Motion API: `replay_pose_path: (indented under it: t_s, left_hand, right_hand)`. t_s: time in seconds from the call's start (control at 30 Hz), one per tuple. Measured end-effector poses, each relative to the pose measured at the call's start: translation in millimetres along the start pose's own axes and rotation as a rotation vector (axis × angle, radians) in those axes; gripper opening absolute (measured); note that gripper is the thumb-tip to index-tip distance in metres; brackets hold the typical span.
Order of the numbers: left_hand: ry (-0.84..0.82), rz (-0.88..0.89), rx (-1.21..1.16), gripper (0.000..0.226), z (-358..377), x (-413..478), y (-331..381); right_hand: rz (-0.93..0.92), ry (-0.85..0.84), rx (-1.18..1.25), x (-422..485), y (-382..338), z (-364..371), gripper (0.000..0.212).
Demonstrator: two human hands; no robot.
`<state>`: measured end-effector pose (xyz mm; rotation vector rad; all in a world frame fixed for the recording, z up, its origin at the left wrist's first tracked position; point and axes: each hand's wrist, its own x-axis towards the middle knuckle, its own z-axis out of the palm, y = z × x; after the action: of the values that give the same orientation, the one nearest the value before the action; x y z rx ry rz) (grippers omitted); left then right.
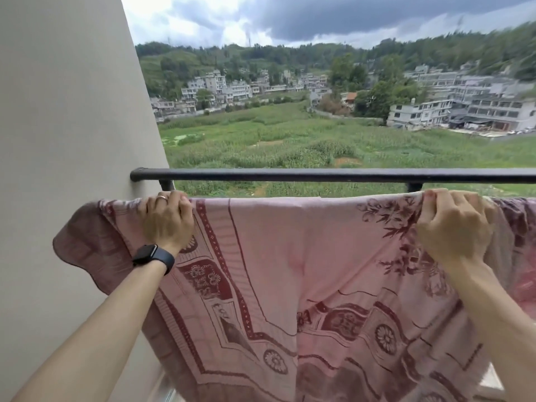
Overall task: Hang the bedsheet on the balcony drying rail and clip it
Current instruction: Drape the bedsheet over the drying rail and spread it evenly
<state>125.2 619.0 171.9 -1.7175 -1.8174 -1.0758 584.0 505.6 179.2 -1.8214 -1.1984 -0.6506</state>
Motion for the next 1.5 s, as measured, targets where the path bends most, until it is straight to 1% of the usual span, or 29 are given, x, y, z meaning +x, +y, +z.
replay_pose_path:
  t_s: [0.03, 0.1, 0.17, 0.2, 0.23, 0.3, 0.37, 0.43, 0.5, 0.57, 0.67, 0.73, 0.83, 0.87, 0.93, 1.0, 1.07, 1.13, 1.2, 1.27, 1.33, 1.37, 1.43, 1.5]
  left_hand:
    - [0.035, 0.038, -0.002, 0.038, -3.5, -3.3, 8.7]
    - [0.051, 0.184, -0.056, 0.038, -8.4, -11.8, 41.7]
    - [-0.025, 0.308, -0.114, 0.043, -8.1, -26.8, 80.4]
    - [-0.062, 0.347, -0.118, 0.044, -6.7, -34.4, 93.8]
    - [-0.081, 0.373, -0.105, 0.045, -6.9, -39.6, 99.1]
    - [-0.077, 0.415, -0.057, 0.049, -4.5, -40.2, 88.5]
    - [-0.044, 0.459, -0.022, 0.05, -2.7, -35.1, 65.2]
    - [-0.049, 0.51, 0.005, 0.047, -4.1, -33.1, 53.1]
    - [-0.052, 0.493, -0.026, 0.042, -5.8, -36.3, 59.3]
    - [-0.041, 0.415, -0.093, 0.042, -5.8, -41.9, 64.4]
    - [-0.02, 0.378, -0.096, 0.043, -4.3, -44.3, 49.5]
    - [-0.013, 0.354, -0.074, 0.04, -5.3, -46.0, 37.1]
    - [0.008, 0.261, -0.095, 0.036, -11.0, -51.5, 45.9]
    - [0.02, 0.244, -0.122, 0.034, -13.3, -55.2, 57.2]
    - [0.008, 0.285, -0.193, 0.031, -16.1, -66.8, 89.5]
    - [-0.02, 0.366, -0.264, 0.031, -15.9, -82.5, 134.7]
    - [-0.055, 0.434, -0.324, 0.035, -15.0, -96.0, 184.5]
    - [-0.082, 0.493, -0.339, 0.038, -10.1, -108.3, 233.4]
    - [-0.119, 0.48, -0.328, 0.038, -0.6, -116.5, 272.7]
    - [-0.127, 0.408, -0.274, 0.039, 10.3, -125.7, 293.9]
    - [-0.069, 0.377, -0.162, 0.046, 18.4, -133.0, 288.1]
    - [-0.047, 0.377, -0.121, 0.05, 21.1, -135.5, 280.1]
    - [-0.011, 0.356, -0.076, 0.053, 21.7, -135.0, 256.0]
    - [0.026, 0.324, -0.042, 0.052, 18.2, -131.3, 236.6]
  right_hand:
    - [0.003, 0.004, 0.019, -5.0, -14.2, -3.5, 0.042]
    - [-0.087, -0.029, 0.093, -16.6, -54.5, -1.9, 0.038]
    - [-0.209, -0.151, 0.122, -31.1, -94.6, 10.2, 0.038]
    - [-0.25, -0.202, 0.095, -38.7, -108.4, 18.9, 0.038]
    - [-0.278, -0.207, 0.052, -44.8, -116.5, 25.1, 0.041]
    - [-0.308, -0.139, 0.006, -44.5, -104.7, 26.9, 0.048]
    - [-0.283, -0.077, -0.018, -36.4, -64.8, 18.7, 0.056]
    - [-0.267, -0.062, -0.058, -31.0, -28.9, 7.8, 0.061]
    - [-0.226, -0.058, -0.047, -30.0, -23.1, 7.6, 0.061]
    - [-0.145, -0.064, -0.006, -36.5, -42.5, 12.6, 0.054]
    - [-0.145, -0.056, -0.007, -52.2, -55.9, 12.1, 0.043]
    - [-0.168, -0.054, -0.009, -62.2, -43.7, 3.1, 0.042]
    - [-0.146, 0.035, -0.006, -68.3, -11.4, -14.7, 0.037]
    - [-0.102, 0.052, 0.013, -65.9, 0.6, -20.5, 0.037]
    - [-0.036, 0.037, 0.058, -57.6, 23.8, -24.9, 0.04]
    - [-0.084, -0.014, 0.068, -48.7, 45.4, -22.1, 0.04]
    - [-0.149, -0.031, 0.09, -40.9, 59.5, -16.8, 0.039]
    - [-0.15, -0.029, 0.087, -33.4, 72.6, -14.1, 0.039]
    - [-0.147, -0.055, 0.05, -25.2, 85.0, -9.4, 0.042]
    - [-0.218, -0.081, 0.025, -20.4, 93.0, -4.4, 0.043]
    - [-0.286, -0.048, -0.001, -20.0, 97.5, -0.8, 0.042]
    - [-0.276, -0.027, -0.013, -19.4, 107.1, -3.1, 0.043]
    - [-0.208, 0.007, -0.029, -17.0, 141.6, -10.7, 0.045]
    - [-0.126, 0.024, -0.037, -7.4, 187.9, -26.7, 0.044]
